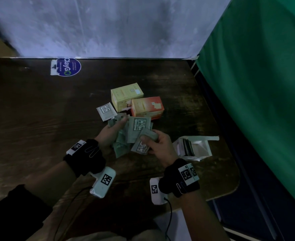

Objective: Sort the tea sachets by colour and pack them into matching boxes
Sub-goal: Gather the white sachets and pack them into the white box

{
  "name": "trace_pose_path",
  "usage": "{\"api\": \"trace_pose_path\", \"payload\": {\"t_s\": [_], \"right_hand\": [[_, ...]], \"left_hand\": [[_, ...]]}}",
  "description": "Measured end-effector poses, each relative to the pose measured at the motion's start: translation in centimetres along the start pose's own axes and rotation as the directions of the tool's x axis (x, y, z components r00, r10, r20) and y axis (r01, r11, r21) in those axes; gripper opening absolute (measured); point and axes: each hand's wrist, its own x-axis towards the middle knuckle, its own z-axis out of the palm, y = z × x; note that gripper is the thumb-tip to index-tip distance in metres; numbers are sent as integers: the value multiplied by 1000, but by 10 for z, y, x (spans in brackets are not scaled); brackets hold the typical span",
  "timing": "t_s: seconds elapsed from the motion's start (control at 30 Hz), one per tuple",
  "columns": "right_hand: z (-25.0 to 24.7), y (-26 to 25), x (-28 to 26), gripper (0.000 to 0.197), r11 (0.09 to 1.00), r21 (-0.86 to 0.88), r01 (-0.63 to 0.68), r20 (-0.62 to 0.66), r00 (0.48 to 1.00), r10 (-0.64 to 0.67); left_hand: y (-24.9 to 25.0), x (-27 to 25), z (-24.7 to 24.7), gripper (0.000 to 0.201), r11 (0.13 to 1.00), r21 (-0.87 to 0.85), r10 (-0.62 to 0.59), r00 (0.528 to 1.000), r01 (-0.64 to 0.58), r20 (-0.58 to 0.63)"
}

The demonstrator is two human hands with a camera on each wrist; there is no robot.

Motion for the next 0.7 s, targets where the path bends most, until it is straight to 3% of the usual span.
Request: {"api": "trace_pose_path", "payload": {"t_s": [0.1,0.23,0.37,0.43,0.5,0.53,0.63,0.7], "right_hand": [[0,-6,-5,21,995,53,-79,29,997,78],[8,-6,-4,31,957,238,-165,8,986,168],[12,-6,-5,37,924,316,-213,25,976,217],[11,-9,-8,36,929,304,-209,40,978,207],[12,-12,-10,35,944,264,-196,38,980,193],[12,-13,-10,39,955,232,-183,31,983,180],[12,-16,-9,58,989,115,-94,46,995,89],[10,-18,-8,56,999,7,-38,62,997,38]], "left_hand": [[3,0,2,35,997,-53,63,998,-63,2],[0,-2,13,86,975,-55,219,970,-214,108],[-4,-1,16,89,965,11,259,955,-263,142],[-5,0,18,70,968,46,240,961,-248,139],[-4,2,22,24,976,10,214,973,-216,89],[-5,3,24,14,982,-11,188,981,-187,44],[-6,8,24,20,993,-54,108,994,-108,-15],[-4,9,19,21,995,-61,82,996,-84,-23]]}}
